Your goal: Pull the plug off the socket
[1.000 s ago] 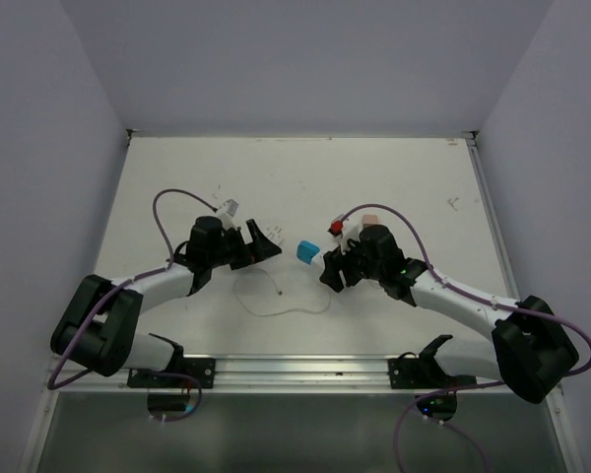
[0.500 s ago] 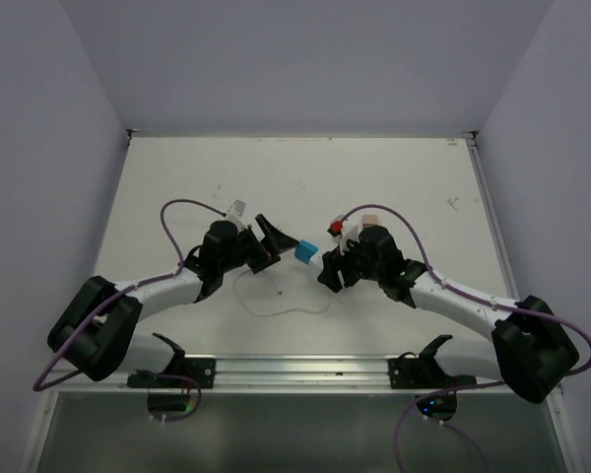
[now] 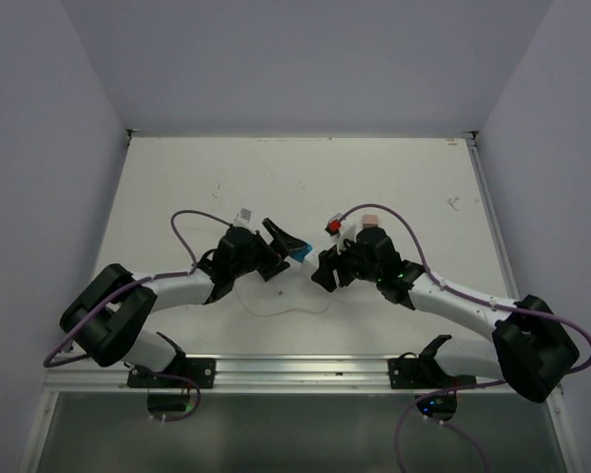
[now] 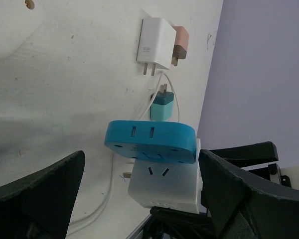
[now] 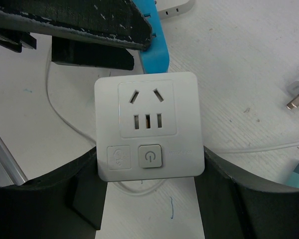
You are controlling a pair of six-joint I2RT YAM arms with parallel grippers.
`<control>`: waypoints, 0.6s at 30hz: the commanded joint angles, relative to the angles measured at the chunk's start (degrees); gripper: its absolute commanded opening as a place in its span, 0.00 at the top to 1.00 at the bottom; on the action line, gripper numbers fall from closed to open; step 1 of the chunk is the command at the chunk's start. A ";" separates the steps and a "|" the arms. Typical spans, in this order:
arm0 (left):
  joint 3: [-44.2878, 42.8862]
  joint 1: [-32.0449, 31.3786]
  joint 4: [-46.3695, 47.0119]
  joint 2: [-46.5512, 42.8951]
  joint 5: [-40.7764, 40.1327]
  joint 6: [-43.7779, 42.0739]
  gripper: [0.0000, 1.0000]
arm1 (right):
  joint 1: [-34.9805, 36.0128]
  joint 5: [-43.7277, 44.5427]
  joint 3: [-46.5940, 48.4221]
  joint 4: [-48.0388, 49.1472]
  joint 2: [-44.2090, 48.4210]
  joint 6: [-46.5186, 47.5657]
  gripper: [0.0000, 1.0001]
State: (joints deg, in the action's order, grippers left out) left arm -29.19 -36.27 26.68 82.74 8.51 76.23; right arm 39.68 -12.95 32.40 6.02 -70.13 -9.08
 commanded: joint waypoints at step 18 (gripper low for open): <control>0.54 -4.51 9.89 2.60 -10.79 8.32 0.00 | 1.28 1.35 -0.41 7.95 -0.45 -2.69 1.00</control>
State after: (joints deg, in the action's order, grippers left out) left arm -28.21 -39.81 34.61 84.84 1.21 83.48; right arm 40.51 -11.70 31.64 8.69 -70.89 -10.96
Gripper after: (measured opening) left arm 0.994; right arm 0.647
